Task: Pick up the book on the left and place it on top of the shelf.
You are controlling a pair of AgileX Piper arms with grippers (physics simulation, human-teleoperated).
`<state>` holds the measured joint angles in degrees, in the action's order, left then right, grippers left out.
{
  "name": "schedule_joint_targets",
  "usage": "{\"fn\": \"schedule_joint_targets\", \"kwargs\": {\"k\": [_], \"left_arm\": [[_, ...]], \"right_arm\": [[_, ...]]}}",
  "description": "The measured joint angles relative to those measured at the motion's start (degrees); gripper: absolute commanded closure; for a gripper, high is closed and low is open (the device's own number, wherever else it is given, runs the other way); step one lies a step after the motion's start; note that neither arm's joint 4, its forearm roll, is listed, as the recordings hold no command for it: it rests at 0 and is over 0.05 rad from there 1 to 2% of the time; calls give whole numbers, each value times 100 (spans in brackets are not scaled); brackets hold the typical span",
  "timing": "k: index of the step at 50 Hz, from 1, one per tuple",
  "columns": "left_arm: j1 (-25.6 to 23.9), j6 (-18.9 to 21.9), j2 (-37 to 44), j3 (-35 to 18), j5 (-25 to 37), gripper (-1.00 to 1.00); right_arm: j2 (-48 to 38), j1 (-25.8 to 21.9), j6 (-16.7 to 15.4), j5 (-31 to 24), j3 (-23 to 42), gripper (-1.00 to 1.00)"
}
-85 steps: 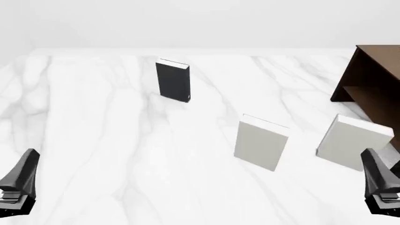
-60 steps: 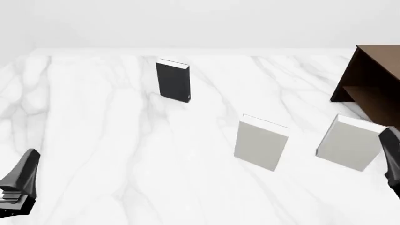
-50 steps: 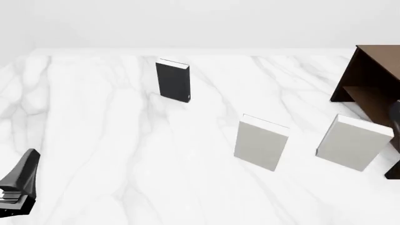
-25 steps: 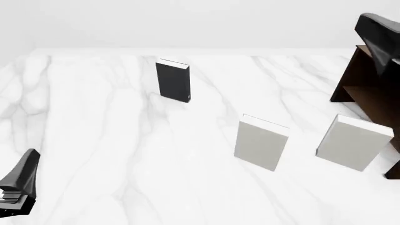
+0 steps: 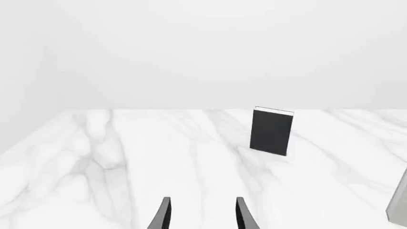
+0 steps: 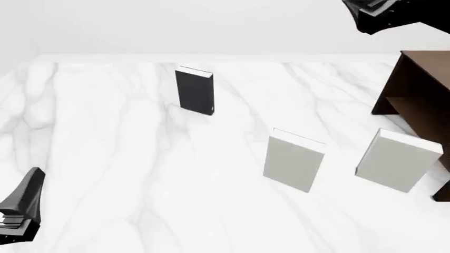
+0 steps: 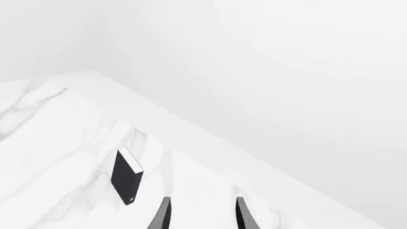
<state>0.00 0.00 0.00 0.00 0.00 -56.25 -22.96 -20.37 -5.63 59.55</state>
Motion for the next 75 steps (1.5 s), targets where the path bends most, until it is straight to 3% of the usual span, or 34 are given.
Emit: {"fn": "schedule_joint_targets", "kwargs": {"k": [18,51,75], "left_arm": [[0,0,0,0,0,-100],[0,0,0,0,0,-100],[0,0,0,0,0,-100]], "right_arm": [[-1254,-223,23,361,549,-100],[-3767,-604,402,858,1914,-100],[-4854,-722,658,1008,2656,-100]]}}
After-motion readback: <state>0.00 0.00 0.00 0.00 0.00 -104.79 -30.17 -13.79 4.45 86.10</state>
